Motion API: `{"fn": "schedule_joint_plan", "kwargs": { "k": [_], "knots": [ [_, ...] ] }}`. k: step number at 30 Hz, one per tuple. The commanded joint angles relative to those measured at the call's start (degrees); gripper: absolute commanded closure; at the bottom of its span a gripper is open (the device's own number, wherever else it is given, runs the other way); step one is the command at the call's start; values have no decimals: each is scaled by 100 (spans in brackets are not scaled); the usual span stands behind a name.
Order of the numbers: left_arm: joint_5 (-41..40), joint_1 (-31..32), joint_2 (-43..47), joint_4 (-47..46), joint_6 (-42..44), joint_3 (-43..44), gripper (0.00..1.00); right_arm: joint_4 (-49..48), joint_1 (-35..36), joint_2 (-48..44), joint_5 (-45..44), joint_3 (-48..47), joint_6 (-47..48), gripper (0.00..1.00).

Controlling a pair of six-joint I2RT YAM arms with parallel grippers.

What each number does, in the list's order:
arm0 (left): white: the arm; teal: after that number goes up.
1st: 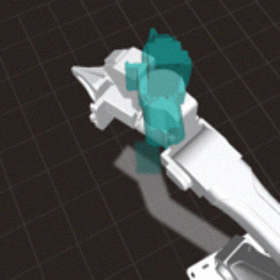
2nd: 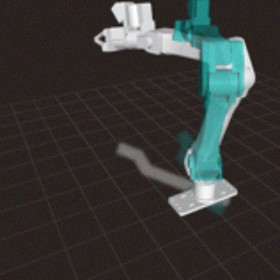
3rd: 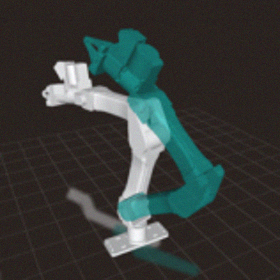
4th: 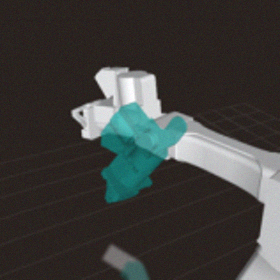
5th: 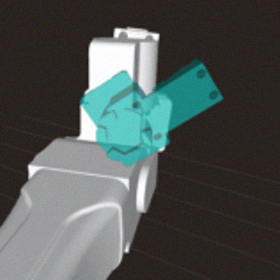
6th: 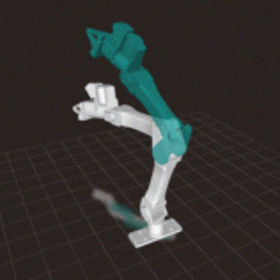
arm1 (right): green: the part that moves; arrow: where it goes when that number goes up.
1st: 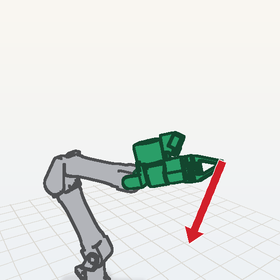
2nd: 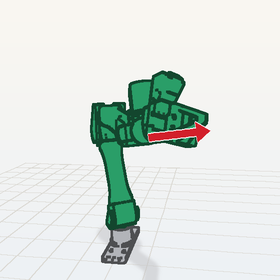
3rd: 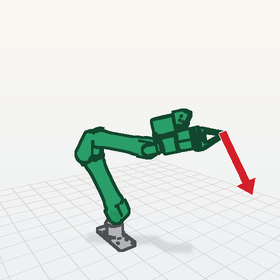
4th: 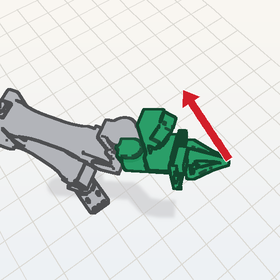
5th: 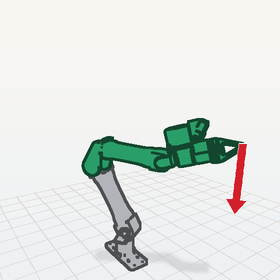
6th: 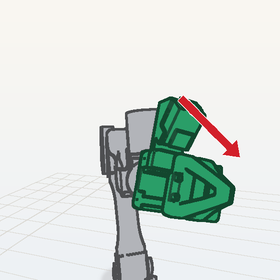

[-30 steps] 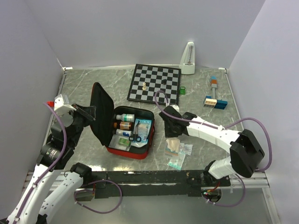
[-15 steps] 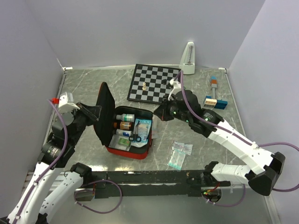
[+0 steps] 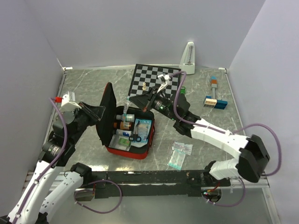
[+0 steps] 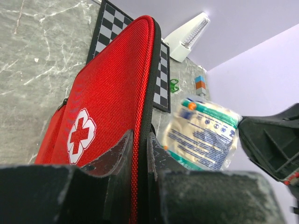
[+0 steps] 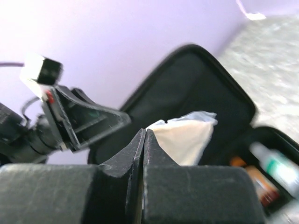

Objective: Organize the medicine kit
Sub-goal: Place the medical item at the medicine box.

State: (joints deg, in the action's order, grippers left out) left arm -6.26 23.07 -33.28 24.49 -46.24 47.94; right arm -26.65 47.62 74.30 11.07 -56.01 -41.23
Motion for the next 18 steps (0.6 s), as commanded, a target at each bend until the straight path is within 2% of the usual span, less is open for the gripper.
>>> {"fn": "schedule_joint_plan", "kwargs": {
  "k": [1, 9, 18],
  "knots": [
    [195, 5, 23, 4, -263, 119, 99, -2675, 81, 347, 185, 336, -824, 100],
    [415, 5, -170, -23, -298, 207, 99, -4250, 125, 1051, 185, 248, -1554, 100],
    [442, 5, -82, 20, -245, 224, 99, -4603, 301, 1569, 44, -138, -1677, 100]
  ]
}}
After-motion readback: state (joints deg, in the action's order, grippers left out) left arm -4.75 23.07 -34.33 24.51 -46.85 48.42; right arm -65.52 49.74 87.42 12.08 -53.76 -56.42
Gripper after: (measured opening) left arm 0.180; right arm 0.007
